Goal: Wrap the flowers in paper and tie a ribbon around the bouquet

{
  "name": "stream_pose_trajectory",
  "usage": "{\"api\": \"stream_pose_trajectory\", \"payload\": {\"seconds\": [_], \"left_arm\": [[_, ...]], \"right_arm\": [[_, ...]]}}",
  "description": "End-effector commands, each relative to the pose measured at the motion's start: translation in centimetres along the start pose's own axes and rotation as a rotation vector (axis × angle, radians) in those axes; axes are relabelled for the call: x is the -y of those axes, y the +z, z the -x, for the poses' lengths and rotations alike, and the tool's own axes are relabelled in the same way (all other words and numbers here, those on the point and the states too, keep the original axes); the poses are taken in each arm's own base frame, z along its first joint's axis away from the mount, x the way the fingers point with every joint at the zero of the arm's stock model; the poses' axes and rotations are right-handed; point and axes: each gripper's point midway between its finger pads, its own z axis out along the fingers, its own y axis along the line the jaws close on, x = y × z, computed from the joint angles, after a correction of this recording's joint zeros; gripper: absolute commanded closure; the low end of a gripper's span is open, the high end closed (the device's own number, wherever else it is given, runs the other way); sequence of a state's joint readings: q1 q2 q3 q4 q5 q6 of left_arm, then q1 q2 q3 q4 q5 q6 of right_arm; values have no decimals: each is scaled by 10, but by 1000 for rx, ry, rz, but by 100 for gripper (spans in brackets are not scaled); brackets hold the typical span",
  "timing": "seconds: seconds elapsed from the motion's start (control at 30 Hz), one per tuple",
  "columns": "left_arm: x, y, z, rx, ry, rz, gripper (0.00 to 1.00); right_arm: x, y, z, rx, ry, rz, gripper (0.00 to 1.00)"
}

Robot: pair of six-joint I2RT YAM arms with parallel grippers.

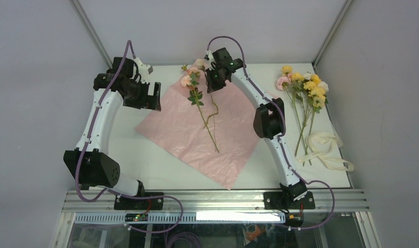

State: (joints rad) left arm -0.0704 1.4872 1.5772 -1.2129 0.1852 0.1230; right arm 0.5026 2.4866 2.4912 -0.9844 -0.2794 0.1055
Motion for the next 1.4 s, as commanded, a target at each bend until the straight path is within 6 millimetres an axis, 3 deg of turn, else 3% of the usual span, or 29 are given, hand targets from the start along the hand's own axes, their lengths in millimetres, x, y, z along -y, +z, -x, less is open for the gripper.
{"api": "stream_pose_trajectory", "payload": {"seconds": [0.0, 0.07, 0.17, 0.2, 0.27, 0.37, 0.4, 0.47, 0.53, 0.63, 0.73, 0.93, 1.13, 1.27, 1.37], "left_arm": [[2, -7, 8, 42, 9, -11, 1], [2, -6, 7, 40, 10, -12, 1], [2, -5, 7, 38, 11, -14, 1], [2, -5, 7, 37, 11, -14, 1], [2, -6, 6, 39, 16, -14, 1], [1, -9, 6, 46, 24, -8, 1], [1, -9, 5, 45, 27, -6, 1], [1, -10, 4, 48, 35, -5, 1], [1, -11, 4, 49, 40, -4, 1], [-1, -11, 5, 49, 44, 2, 1], [-1, -8, 4, 42, 44, 2, 1], [-2, -6, -1, 28, 49, 3, 1], [-5, -4, -3, 18, 60, 16, 1], [-6, -3, -3, 13, 59, 16, 1], [-5, -2, -1, 10, 56, 13, 1]], "right_arm": [[12, 27, 46, 194, 24, -51, 95], [9, 34, 45, 191, 9, -35, 82], [6, 29, 45, 182, -20, -57, 42], [9, 19, 49, 194, -13, -87, 36], [23, -18, 64, 249, 18, -182, 23], [66, -93, 75, 328, 125, -352, 19], [87, -120, 71, 343, 173, -408, 19], [132, -156, 39, 309, 274, -504, 21], [194, -181, -22, 186, 400, -631, 27], [250, -205, -98, -25, 517, -747, 31], [283, -209, -145, -190, 555, -770, 27], [321, -200, -165, -247, 540, -760, 26], [334, -168, -180, -322, 553, -683, 43], [343, -160, -190, -359, 549, -698, 53], [340, -160, -187, -353, 529, -644, 86]]}}
